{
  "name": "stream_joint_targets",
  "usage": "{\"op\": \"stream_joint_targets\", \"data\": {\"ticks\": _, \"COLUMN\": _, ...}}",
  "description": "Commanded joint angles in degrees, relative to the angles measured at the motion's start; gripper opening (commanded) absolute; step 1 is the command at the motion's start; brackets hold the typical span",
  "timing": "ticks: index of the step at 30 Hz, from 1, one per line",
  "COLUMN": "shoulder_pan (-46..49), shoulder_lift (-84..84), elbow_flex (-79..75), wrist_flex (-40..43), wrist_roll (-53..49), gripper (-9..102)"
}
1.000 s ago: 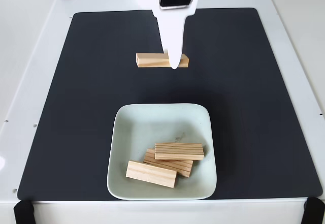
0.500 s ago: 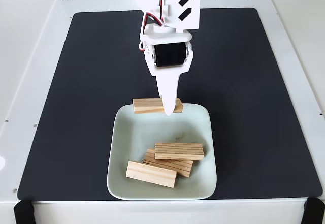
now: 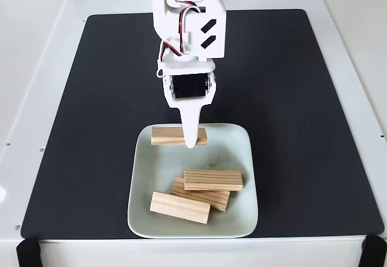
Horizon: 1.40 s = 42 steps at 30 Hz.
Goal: Pick up the wooden block and place them on the plate.
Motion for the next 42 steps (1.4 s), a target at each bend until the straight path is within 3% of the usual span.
{"op": "stream_joint_targets", "data": {"ticks": 1, "shoulder_pan": 0.0, "shoulder_lift": -0.2, "elbow_flex": -4.8, "wrist_flex": 0.2, "wrist_roll": 0.4, "gripper": 0}}
{"op": "stream_joint_targets", "data": {"ticks": 18, "shoulder_pan": -0.6, "shoulder_lift": -1.1, "elbow_flex": -7.3, "wrist_flex": -0.6, "wrist_roll": 9.5, "gripper": -1}}
{"op": "stream_joint_targets", "data": {"ticks": 30, "shoulder_pan": -0.5, "shoulder_lift": -1.1, "elbow_flex": -6.9, "wrist_flex": -0.6, "wrist_roll": 9.1, "gripper": 0}}
{"op": "stream_joint_targets", "data": {"ticks": 33, "shoulder_pan": -0.3, "shoulder_lift": -1.1, "elbow_flex": -6.3, "wrist_flex": -0.6, "wrist_roll": 9.5, "gripper": 10}}
{"op": "stream_joint_targets", "data": {"ticks": 39, "shoulder_pan": 0.1, "shoulder_lift": -1.1, "elbow_flex": -6.1, "wrist_flex": 0.2, "wrist_roll": 9.1, "gripper": 51}}
{"op": "stream_joint_targets", "data": {"ticks": 42, "shoulder_pan": 0.1, "shoulder_lift": -0.3, "elbow_flex": -3.9, "wrist_flex": 0.0, "wrist_roll": 8.8, "gripper": 54}}
